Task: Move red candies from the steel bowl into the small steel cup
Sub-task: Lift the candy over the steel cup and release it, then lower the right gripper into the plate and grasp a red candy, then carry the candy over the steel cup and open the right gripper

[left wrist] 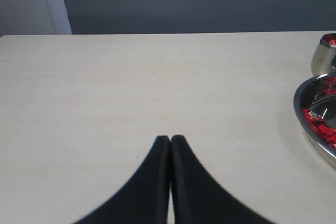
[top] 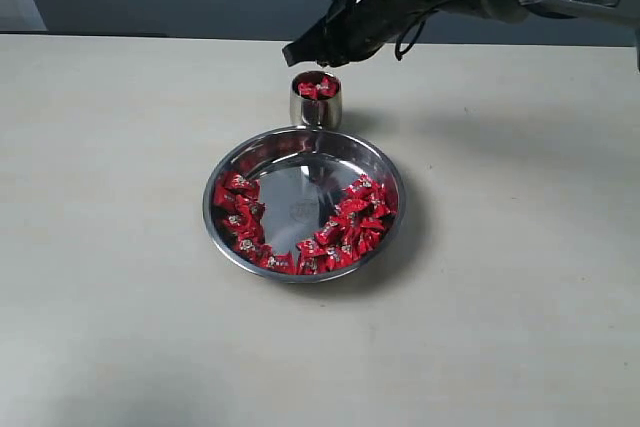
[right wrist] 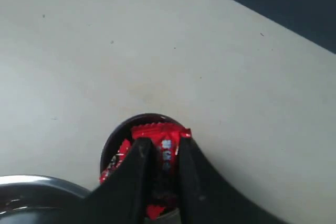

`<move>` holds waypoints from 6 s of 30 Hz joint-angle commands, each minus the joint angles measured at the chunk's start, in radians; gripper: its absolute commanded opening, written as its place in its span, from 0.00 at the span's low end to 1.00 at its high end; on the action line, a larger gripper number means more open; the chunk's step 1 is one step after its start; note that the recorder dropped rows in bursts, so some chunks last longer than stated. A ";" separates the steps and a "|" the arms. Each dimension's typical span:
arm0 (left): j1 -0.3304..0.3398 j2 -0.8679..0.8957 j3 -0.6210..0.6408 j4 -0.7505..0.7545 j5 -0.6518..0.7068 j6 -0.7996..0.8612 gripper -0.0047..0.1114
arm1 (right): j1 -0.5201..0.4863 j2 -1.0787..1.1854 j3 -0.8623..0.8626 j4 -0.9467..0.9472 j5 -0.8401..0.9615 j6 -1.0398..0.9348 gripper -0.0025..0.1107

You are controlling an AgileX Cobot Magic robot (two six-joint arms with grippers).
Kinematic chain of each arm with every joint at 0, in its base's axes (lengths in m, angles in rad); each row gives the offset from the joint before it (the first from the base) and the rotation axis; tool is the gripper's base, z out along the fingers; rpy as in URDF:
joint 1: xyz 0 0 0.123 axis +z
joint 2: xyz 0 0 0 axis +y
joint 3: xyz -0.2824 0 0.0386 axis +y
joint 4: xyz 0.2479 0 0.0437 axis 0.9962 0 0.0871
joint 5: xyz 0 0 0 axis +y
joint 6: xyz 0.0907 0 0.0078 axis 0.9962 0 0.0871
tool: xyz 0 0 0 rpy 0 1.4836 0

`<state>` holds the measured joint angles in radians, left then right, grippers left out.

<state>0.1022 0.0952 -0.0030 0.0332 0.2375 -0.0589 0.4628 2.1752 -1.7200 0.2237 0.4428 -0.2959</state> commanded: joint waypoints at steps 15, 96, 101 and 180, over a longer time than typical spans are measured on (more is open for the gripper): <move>-0.005 -0.007 0.003 0.007 -0.004 -0.002 0.04 | -0.004 0.051 -0.001 0.020 -0.003 -0.007 0.19; -0.005 -0.007 0.003 0.007 -0.004 -0.002 0.04 | 0.063 -0.055 0.021 0.263 0.472 -0.115 0.31; -0.005 -0.007 0.003 0.007 -0.004 -0.002 0.04 | 0.095 -0.006 0.021 0.279 0.476 -0.131 0.31; -0.005 -0.007 0.003 0.007 -0.004 -0.002 0.04 | 0.031 -0.057 0.019 -0.142 0.085 0.166 0.02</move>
<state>0.1022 0.0952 -0.0030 0.0332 0.2375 -0.0589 0.5188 2.1303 -1.6999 0.0896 0.5735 -0.1458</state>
